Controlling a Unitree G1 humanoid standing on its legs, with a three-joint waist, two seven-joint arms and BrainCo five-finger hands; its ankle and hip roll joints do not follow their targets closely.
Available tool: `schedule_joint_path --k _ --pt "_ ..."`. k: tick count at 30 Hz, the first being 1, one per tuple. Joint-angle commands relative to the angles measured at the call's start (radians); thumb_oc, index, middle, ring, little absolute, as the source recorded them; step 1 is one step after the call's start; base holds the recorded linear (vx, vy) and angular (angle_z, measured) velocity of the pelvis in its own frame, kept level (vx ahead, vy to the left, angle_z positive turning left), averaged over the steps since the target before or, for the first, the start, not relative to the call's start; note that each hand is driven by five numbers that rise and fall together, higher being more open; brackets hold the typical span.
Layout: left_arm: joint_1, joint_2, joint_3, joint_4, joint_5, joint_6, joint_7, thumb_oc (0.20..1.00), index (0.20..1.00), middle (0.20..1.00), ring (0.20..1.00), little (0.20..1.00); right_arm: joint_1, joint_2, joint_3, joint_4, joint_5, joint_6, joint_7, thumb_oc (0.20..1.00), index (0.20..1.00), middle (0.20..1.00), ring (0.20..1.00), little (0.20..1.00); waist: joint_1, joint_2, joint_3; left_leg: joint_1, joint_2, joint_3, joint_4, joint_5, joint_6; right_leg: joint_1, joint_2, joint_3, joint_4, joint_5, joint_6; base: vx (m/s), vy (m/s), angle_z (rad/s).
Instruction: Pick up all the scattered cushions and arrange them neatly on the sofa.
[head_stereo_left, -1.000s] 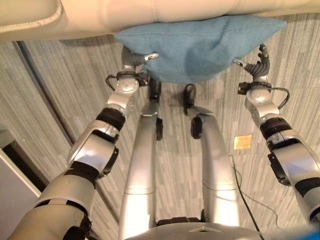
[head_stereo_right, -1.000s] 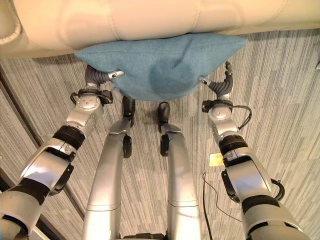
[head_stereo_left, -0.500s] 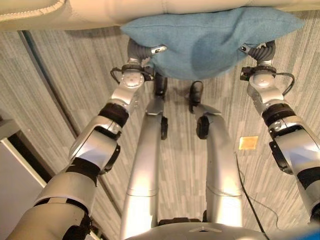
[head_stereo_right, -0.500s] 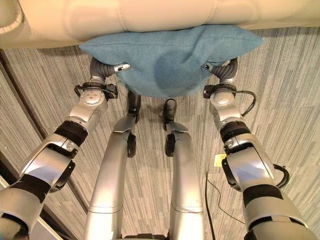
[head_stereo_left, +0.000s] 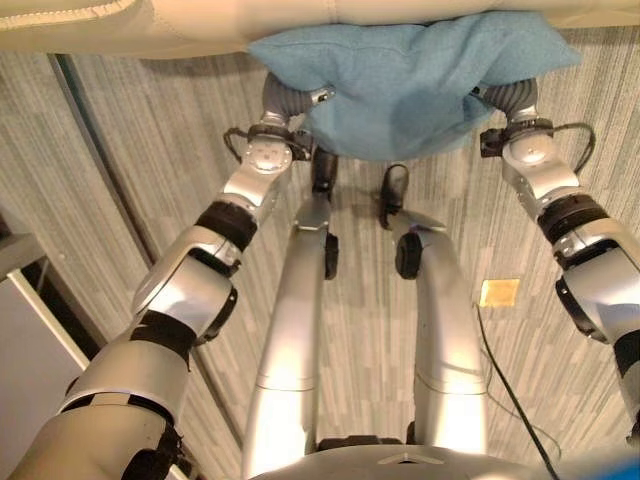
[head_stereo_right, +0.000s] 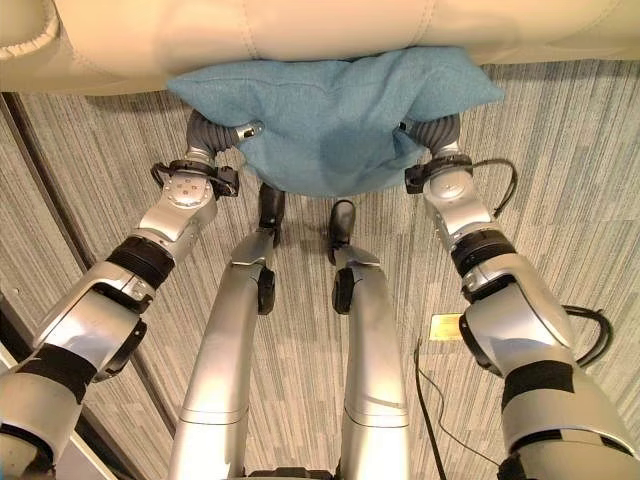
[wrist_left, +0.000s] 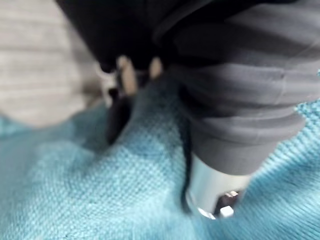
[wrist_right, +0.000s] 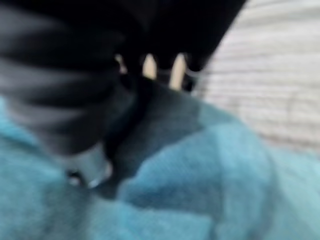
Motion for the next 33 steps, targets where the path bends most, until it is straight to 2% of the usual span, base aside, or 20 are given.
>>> schedule_joint_path --k 1,4,9,10,11,12,13,19,20,21,22,23,24,25,27,28,29,31,32,33 --pt "0.026 -0.088 0.004 -0.084 0.025 -0.094 -0.046 0.2 0.2 0.2 0.2 0.2 -0.063 0.155 0.056 -0.15 -0.076 -0.102 0.059 0.2 0.2 0.2 0.2 0.2 -0.015 0.043 -0.159 -0.02 -0.015 -0.06 0.044 -0.097 0.035 0.049 0.008 -0.014 -0.114 0.079 0.096 0.0 0.0 0.0" --pt "0.046 -0.063 0.017 -0.103 0.01 -0.105 -0.065 0.2 0.2 0.2 0.2 0.2 -0.039 0.121 0.032 -0.193 -0.094 -0.118 0.047 0.2 0.2 0.2 0.2 0.2 -0.021 0.043 -0.186 0.014 -0.009 -0.064 0.01 -0.09 0.032 0.091 0.011 -0.021 -0.154 0.086 0.098 -0.01 0.007 0.0" --pt "0.124 -0.043 0.036 -0.155 0.008 -0.116 -0.106 0.2 0.2 0.2 0.2 0.2 0.056 0.104 -0.033 -0.267 -0.103 -0.135 0.039 0.2 0.2 0.2 0.2 0.2 -0.031 0.048 -0.203 0.171 0.004 -0.068 -0.11 -0.075 0.027 0.241 0.012 -0.025 -0.251 0.09 0.1 -0.05 0.001 -0.01" --pt "0.235 -0.078 0.064 -0.219 0.018 -0.119 -0.127 0.2 0.2 0.2 0.2 0.2 0.226 0.165 -0.164 -0.323 -0.022 -0.154 0.049 0.2 0.2 0.2 0.2 0.2 -0.038 0.047 -0.21 0.389 0.01 -0.081 -0.246 -0.063 0.014 0.437 0.0 -0.026 -0.366 0.09 0.103 0.0 0.0 0.0" --pt "0.237 -0.078 0.063 -0.22 0.019 -0.119 -0.127 0.2 0.2 0.2 0.2 0.2 0.229 0.165 -0.165 -0.325 -0.022 -0.153 0.049 0.2 0.2 0.2 0.2 0.2 -0.037 0.047 -0.207 0.395 0.01 -0.081 -0.25 -0.062 0.014 0.443 0.0 -0.026 -0.369 0.091 0.103 -0.04 -0.031 0.07" --pt "0.301 -0.106 0.08 -0.26 0.018 -0.126 -0.133 0.2 0.2 0.2 0.2 0.2 0.315 0.201 -0.206 -0.366 -0.001 -0.163 0.059 0.2 0.2 0.2 0.2 0.2 -0.038 0.044 -0.21 0.497 0.008 -0.087 -0.312 -0.055 0.008 0.53 -0.005 -0.03 -0.42 0.093 0.103 -0.02 -0.016 0.06" --pt "0.305 -0.106 0.079 -0.262 0.018 -0.125 -0.132 0.2 0.2 0.2 0.2 0.2 0.319 0.201 -0.207 -0.368 -0.002 -0.162 0.058 0.2 0.2 0.2 0.2 0.2 -0.038 0.044 -0.208 0.505 0.008 -0.087 -0.316 -0.053 0.008 0.538 -0.005 -0.031 -0.423 0.094 0.103 -0.01 -0.034 0.09" --pt "0.465 -0.15 0.094 -0.339 0.031 -0.127 -0.16 0.2 0.2 0.2 0.2 0.2 0.545 0.232 -0.255 -0.45 -0.071 -0.149 0.06 0.2 0.2 0.2 0.2 0.2 -0.04 0.028 -0.207 0.82 0.016 -0.113 -0.465 -0.027 -0.012 0.857 -0.011 -0.056 -0.591 0.095 0.089 0.04 -0.079 0.09" --pt "0.484 -0.155 0.095 -0.346 0.028 -0.127 -0.166 0.2 0.2 0.2 0.2 0.2 0.567 0.235 -0.261 -0.457 -0.079 -0.146 0.06 0.2 0.2 0.2 0.2 0.2 -0.04 0.026 -0.207 0.853 0.014 -0.114 -0.465 -0.026 -0.015 0.901 -0.01 -0.06 -0.611 0.091 0.084 0.01 -0.055 0.15" --pt "0.501 -0.159 0.097 -0.353 0.028 -0.126 -0.165 0.2 0.2 0.2 0.2 0.2 0.602 0.242 -0.267 -0.471 -0.077 -0.145 0.066 0.2 0.2 0.2 0.2 0.2 -0.042 0.023 -0.202 0.875 0.017 -0.105 -0.472 0.007 -0.017 0.942 -0.016 -0.072 -0.644 0.118 0.076 0.07 -0.037 0.33" --pt "0.503 -0.159 0.097 -0.353 0.028 -0.126 -0.165 0.2 0.2 0.2 0.2 0.2 0.604 0.242 -0.266 -0.471 -0.078 -0.144 0.067 0.2 0.2 0.2 0.2 0.2 -0.042 0.023 -0.203 0.892 0.02 -0.107 -0.468 -0.025 -0.02 0.957 -0.012 -0.065 -0.637 0.09 0.08 0.1 -0.021 0.29" --pt "0.577 -0.171 0.104 -0.389 0.038 -0.125 -0.177 0.2 0.2 0.2 0.2 0.2 0.702 0.258 -0.285 -0.504 -0.074 -0.143 0.095 0.2 0.2 0.2 0.2 0.2 -0.042 0.01 -0.209 0.969 0.031 -0.092 -0.45 -0.005 -0.021 1.082 -0.017 -0.082 -0.688 0.113 0.066 0.2 -0.022 0.24" --pt "0.602 -0.172 0.106 -0.402 0.041 -0.123 -0.181 0.2 0.2 0.2 0.2 0.2 0.73 0.261 -0.291 -0.517 -0.072 -0.139 0.107 0.2 0.2 0.2 0.2 0.2 -0.043 0.004 -0.216 0.995 0.033 -0.087 -0.44 -0.01 -0.022 1.126 -0.018 -0.083 -0.702 0.113 0.065 0.28 0.022 0.02" --pt "0.647 -0.176 0.106 -0.405 0.05 -0.119 -0.194 0.2 0.2 0.2 0.2 0.2 0.779 0.264 -0.313 -0.53 -0.07 -0.136 0.123 0.2 0.2 0.2 0.2 0.2 -0.044 -0.002 -0.242 1.07 0.036 -0.075 -0.476 -0.015 -0.02 1.209 -0.023 -0.092 -0.746 0.116 0.072 0.3 0.056 0.17" --pt "0.676 -0.173 0.112 -0.421 0.059 -0.112 -0.197 0.2 0.2 0.2 0.2 0.2 0.82 0.261 -0.342 -0.544 -0.066 -0.129 0.127 0.2 0.2 0.2 0.2 0.2 -0.041 -0.006 -0.262 1.097 0.029 -0.051 -0.509 0.002 -0.019 1.289 -0.031 -0.101 -0.786 0.124 0.086 0.32 0.159 0.47" --pt "0.735 -0.167 0.131 -0.44 0.06 -0.107 -0.211 0.2 0.2 0.2 0.2 0.2 0.857 0.26 -0.361 -0.566 -0.074 -0.119 0.144 0.2 0.2 0.2 0.2 0.2 -0.039 -0.004 -0.288 1.184 0.033 -0.039 -0.573 -0.009 -0.013 1.343 -0.026 -0.09 -0.804 0.141 0.106 0.34 0.264 0.45" --pt "0.762 -0.159 0.14 -0.459 0.067 -0.102 -0.218 0.2 0.2 0.2 0.2 0.2 0.875 0.259 -0.366 -0.575 -0.086 -0.111 0.151 0.2 0.2 0.2 0.2 0.2 -0.035 -0.002 -0.3 1.212 0.021 -0.042 -0.58 -0.015 -0.006 1.37 -0.026 -0.082 -0.816 0.151 0.119 0.43 0.401 -0.09" --pt "0.86 -0.133 0.174 -0.488 0.082 -0.086 -0.248 0.2 0.2 0.2 0.2 0.2 0.913 0.266 -0.379 -0.591 -0.122 -0.088 0.184 0.2 0.2 0.2 0.2 0.2 0.002 0.002 -0.32 1.332 0.001 -0.017 -0.605 -0.063 0.041 1.412 -0.048 -0.046 -0.724 0.206 0.18 0.43 0.458 -0.82" --pt "0.895 -0.119 0.188 -0.501 0.089 -0.076 -0.257 0.2 0.2 0.2 0.2 0.2 0.916 0.266 -0.371 -0.592 -0.145 -0.073 0.202 0.2 0.2 0.2 0.2 0.2 0.001 0.014 -0.316 1.393 0.013 -0.003 -0.636 -0.068 0.073 1.37 -0.043 -0.016 -0.57 0.28 0.211 0.29 0.389 -0.91" --pt "0.898 -0.112 0.194 -0.5 0.096 -0.075 -0.255 0.2 0.2 0.2 0.2 0.2 0.916 0.269 -0.369 -0.595 -0.152 -0.076 0.203 0.2 0.2 0.2 0.2 0.2 0.002 0.025 -0.318 1.406 0.017 -0.003 -0.646 -0.066 0.084 1.349 -0.031 -0.006 -0.522 0.287 0.222 0.17 0.272 -0.94"
